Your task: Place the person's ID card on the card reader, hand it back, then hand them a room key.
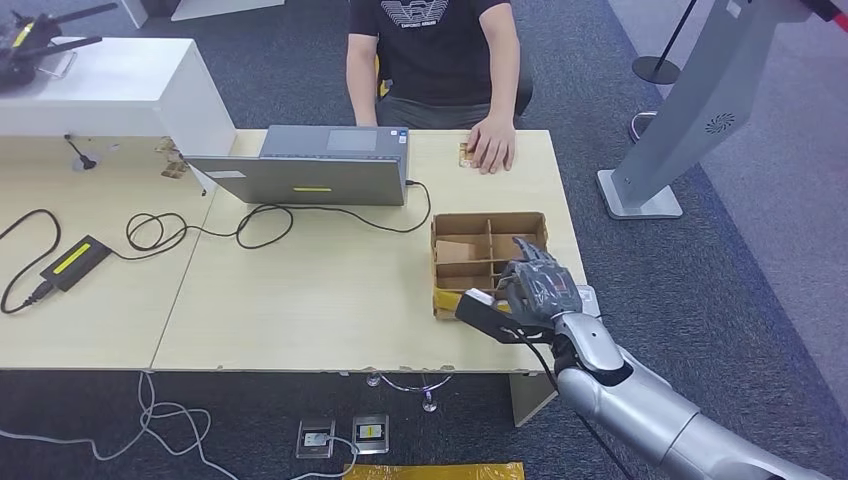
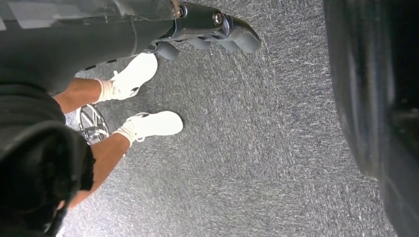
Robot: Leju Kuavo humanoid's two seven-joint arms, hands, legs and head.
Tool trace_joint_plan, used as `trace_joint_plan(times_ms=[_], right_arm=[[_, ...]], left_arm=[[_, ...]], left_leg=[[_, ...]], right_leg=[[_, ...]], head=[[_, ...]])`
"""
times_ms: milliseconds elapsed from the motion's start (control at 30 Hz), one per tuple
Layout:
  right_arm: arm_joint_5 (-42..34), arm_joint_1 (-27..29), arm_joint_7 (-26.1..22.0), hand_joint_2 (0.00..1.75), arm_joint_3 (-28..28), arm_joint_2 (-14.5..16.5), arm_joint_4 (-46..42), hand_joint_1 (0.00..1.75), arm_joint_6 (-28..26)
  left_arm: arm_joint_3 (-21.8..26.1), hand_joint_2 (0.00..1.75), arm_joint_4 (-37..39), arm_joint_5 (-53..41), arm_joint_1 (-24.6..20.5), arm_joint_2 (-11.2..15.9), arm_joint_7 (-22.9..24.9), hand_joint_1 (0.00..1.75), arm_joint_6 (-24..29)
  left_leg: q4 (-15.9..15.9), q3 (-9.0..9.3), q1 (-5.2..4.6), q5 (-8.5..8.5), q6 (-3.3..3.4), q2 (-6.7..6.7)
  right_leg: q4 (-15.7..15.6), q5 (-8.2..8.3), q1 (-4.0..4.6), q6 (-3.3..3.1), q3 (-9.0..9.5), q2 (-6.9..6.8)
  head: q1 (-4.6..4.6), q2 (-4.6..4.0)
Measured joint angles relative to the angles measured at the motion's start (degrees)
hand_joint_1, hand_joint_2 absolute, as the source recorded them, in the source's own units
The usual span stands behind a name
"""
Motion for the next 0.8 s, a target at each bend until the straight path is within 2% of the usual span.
trace_joint_plan(times_ms=[667,800], right_arm=[[0.0,0.8,0.1,1.75,0.4,0.2,1.3,1.75,-1.2],[3.4,1.1,1.3,1.75,0.4,0.2,1.2,1.75,-2.7]], left_arm=[[0.0,0.0,0.0,-0.1,0.0,0.0,-0.1,0.0,0.2],[0.0,0.0,0.0,-0.1,0.0,0.0,-0.2,0.0,0.2]], left_leg=[[0.0,0.03,0.0,0.0,0.0,0.01],[0.0,0.03,0.0,0.0,0.0,0.01]], right_leg=[[0.0,0.0,0.0,0.0,0.01,0.01],[0.0,0.0,0.0,0.0,0.01,0.0]], head=[[0.0,0.01],[0.01,0.01]])
